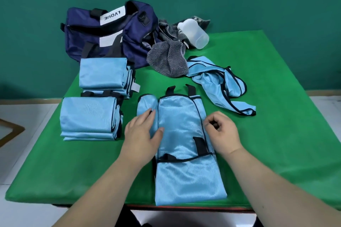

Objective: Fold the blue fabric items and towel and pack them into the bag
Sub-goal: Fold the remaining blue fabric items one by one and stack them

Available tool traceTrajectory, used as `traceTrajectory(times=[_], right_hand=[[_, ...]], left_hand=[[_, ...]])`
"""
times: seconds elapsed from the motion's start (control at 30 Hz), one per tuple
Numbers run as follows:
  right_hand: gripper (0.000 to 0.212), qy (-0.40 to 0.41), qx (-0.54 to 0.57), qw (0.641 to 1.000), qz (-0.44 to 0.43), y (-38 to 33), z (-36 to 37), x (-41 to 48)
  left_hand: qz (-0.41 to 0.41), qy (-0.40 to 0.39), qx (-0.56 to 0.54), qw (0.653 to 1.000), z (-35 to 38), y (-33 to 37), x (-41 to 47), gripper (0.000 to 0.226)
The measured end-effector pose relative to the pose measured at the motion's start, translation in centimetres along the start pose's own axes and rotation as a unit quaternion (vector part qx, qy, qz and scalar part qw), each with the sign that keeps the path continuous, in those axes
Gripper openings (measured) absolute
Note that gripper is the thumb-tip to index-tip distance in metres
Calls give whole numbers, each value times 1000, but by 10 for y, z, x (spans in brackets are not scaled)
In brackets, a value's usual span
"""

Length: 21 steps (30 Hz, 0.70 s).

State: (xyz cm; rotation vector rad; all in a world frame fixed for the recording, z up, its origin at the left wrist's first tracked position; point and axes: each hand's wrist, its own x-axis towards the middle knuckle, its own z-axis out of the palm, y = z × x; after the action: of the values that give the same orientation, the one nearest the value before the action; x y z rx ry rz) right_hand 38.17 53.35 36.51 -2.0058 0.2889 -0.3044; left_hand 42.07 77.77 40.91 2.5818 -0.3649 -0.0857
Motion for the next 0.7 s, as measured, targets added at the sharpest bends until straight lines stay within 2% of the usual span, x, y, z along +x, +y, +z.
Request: traceTrajectory(times=[0.1,0.23,0.33,0.4,0.5,0.6,0.7], right_hand=[[21,-4,1,1000,-10,1,0,0],[20,16,7,999,-39,2,1,-1],[14,20,16,999,-43,1,1,-1],[17,20,15,999,-46,3,1,-1],[23,20,14,999,-47,7,1,0],[13,26,29,998,-46,7,2,-1],[10,26,32,998,-42,8,2,1]], left_hand=[[66,2,-89,994,2,24,3,67],[165,-116,-80,976,22,44,17,66],[162,-200,-85,963,36,42,29,63],[184,-227,-57,955,41,40,33,62],[195,-245,-52,948,44,36,37,61],[203,-264,-68,941,48,33,43,54],[196,-236,-149,940,48,31,42,47]])
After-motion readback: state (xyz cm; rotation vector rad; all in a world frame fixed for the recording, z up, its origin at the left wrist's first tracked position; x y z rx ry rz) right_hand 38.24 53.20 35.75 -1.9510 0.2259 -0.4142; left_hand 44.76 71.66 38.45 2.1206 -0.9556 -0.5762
